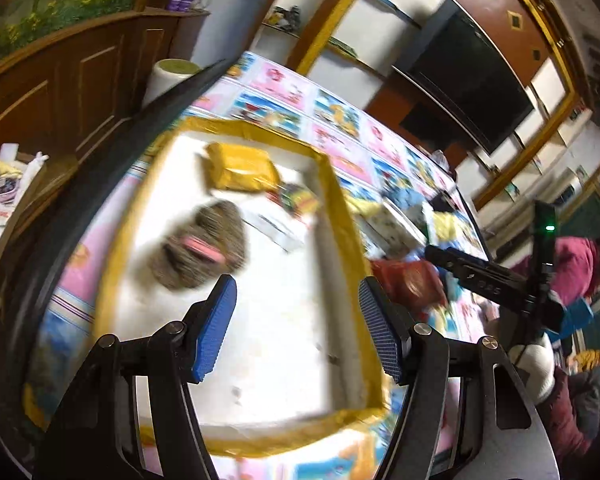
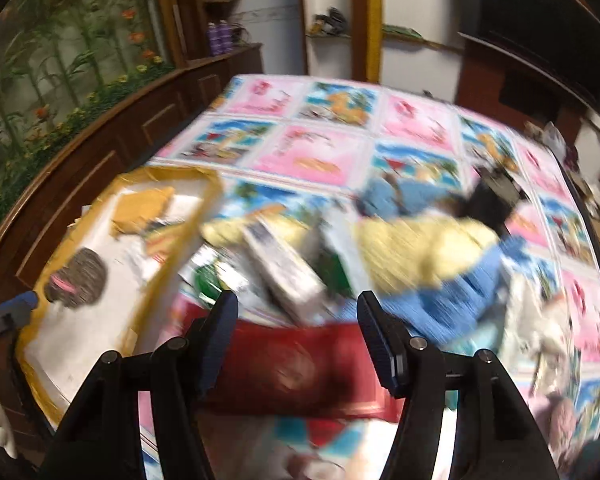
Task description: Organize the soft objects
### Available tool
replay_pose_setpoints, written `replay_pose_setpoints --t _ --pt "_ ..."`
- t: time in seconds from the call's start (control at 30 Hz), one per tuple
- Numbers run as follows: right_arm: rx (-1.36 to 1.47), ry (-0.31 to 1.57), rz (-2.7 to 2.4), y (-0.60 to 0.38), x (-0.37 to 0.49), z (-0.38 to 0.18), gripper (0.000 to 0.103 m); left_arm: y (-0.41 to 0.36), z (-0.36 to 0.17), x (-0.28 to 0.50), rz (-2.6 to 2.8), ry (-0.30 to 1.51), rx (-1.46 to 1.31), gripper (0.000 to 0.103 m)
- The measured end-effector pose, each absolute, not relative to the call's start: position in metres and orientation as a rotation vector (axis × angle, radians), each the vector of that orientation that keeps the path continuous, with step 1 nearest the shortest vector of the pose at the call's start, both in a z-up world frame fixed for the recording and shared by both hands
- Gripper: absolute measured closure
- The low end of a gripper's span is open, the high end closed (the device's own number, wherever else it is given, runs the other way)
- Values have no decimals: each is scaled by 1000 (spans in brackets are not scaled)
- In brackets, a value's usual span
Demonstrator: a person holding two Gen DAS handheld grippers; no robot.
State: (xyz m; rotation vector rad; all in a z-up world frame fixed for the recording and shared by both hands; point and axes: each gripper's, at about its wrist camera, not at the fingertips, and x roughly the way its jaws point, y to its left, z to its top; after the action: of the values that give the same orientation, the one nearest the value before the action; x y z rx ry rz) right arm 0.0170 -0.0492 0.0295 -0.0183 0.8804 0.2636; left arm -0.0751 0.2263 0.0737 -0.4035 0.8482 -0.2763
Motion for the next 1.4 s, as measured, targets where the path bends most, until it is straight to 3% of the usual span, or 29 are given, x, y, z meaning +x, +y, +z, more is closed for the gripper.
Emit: replay_pose_setpoints --t 0.47,0.7,1.0,1.4 --pt "-102 1006 303 -30 49 -9 41 158 71 -107 -383 903 -344 39" --pt "-8 1142 339 -58 1 -16 41 132 80 -118 -456 868 -272 39" --pt "64 1123 262 -108 -69 -19 38 70 75 -139 -650 926 -171 39" --pt "529 1127 466 -182 -82 -26 38 16 23 -138 -688 1193 -217 39"
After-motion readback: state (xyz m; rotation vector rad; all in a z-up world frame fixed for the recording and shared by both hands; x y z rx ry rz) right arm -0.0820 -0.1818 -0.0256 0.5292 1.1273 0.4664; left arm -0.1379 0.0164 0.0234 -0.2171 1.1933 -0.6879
